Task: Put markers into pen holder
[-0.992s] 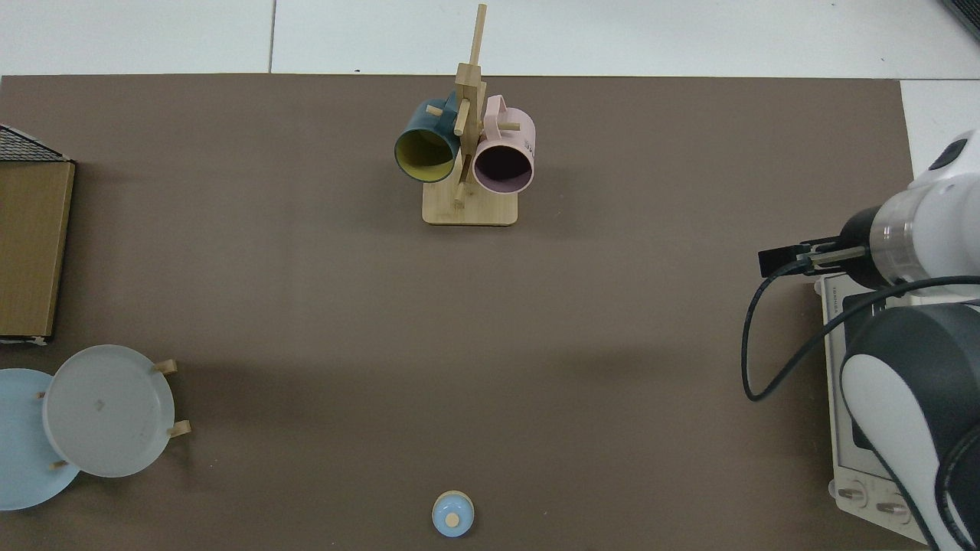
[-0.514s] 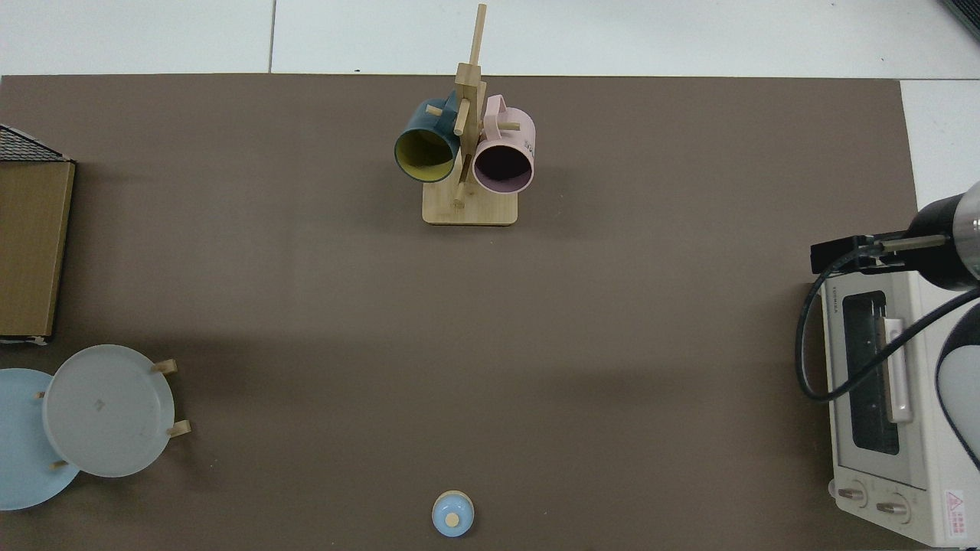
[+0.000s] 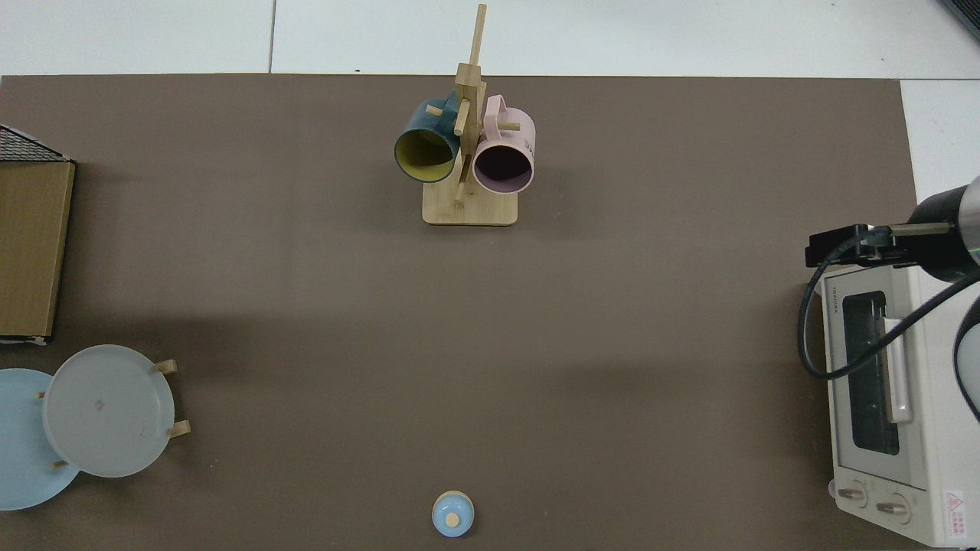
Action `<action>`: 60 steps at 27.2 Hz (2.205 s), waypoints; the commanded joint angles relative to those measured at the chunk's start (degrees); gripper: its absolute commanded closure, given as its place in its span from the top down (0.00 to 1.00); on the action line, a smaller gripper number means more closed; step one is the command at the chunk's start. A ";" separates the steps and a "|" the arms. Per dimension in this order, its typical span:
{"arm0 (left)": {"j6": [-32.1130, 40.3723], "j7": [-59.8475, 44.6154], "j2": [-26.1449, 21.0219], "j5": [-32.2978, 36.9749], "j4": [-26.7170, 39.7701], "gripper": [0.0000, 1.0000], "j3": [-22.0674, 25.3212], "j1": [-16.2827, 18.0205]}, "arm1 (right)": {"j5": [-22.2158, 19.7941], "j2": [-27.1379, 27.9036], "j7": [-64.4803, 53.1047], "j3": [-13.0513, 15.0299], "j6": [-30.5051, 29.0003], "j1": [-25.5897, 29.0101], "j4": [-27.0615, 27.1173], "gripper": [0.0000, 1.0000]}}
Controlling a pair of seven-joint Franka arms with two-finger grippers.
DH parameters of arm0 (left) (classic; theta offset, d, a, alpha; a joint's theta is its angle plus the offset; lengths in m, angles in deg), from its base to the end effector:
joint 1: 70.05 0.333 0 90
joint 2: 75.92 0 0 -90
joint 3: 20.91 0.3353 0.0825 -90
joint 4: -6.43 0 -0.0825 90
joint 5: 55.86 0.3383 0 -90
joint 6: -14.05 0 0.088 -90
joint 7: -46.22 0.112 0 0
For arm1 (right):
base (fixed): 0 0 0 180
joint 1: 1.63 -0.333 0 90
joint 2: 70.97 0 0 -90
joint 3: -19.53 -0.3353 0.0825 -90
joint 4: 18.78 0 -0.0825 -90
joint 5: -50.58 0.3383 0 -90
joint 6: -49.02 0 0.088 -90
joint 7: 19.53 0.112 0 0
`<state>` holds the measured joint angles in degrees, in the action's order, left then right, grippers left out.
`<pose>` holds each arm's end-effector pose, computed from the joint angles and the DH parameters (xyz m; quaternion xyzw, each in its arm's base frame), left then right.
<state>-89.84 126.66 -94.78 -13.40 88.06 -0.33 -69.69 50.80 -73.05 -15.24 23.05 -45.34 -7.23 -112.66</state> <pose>0.5799 0.2438 0.5767 -0.7480 0.5232 0.2918 0.2857 0.5036 0.0180 0.6349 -0.9996 0.0194 -0.0221 0.0043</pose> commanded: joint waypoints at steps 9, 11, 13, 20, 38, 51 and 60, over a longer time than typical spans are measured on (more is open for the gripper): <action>7.37 -7.04 -0.04 -8.51 -2.36 1.00 -1.33 -0.97 | 1.11 0.06 0.64 -0.61 3.57 0.94 -0.52 1.00; 9.05 -11.60 0.40 -12.39 -2.36 1.00 -1.41 -1.06 | 0.84 -0.29 0.64 -0.61 3.83 0.85 -0.87 1.00; 9.41 -14.86 1.36 -14.59 -2.10 1.00 -1.59 -1.41 | 0.14 -0.64 0.55 -0.53 3.66 0.76 -1.92 1.00; 10.82 -24.27 3.47 -26.10 2.11 1.00 -2.12 -3.44 | -2.23 -0.82 0.11 -0.70 2.78 0.67 -2.01 1.00; 7.21 -54.05 5.67 -38.06 6.70 1.00 -11.08 -5.55 | -1.18 -0.64 0.64 -0.70 1.11 2.87 -1.84 1.00; 7.03 -72.61 6.38 -40.44 1.34 1.00 -14.25 -5.72 | -1.18 -0.64 0.64 -0.70 1.11 2.61 -1.84 1.00; 9.59 -77.72 12.69 -41.23 5.80 1.00 -15.21 -6.34 | -1.18 -0.64 0.64 -0.70 1.11 2.61 -1.84 1.00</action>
<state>-81.47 52.73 -86.96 -53.54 89.30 -15.36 -75.14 49.28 -72.76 -15.16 22.75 -43.11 -5.07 -113.40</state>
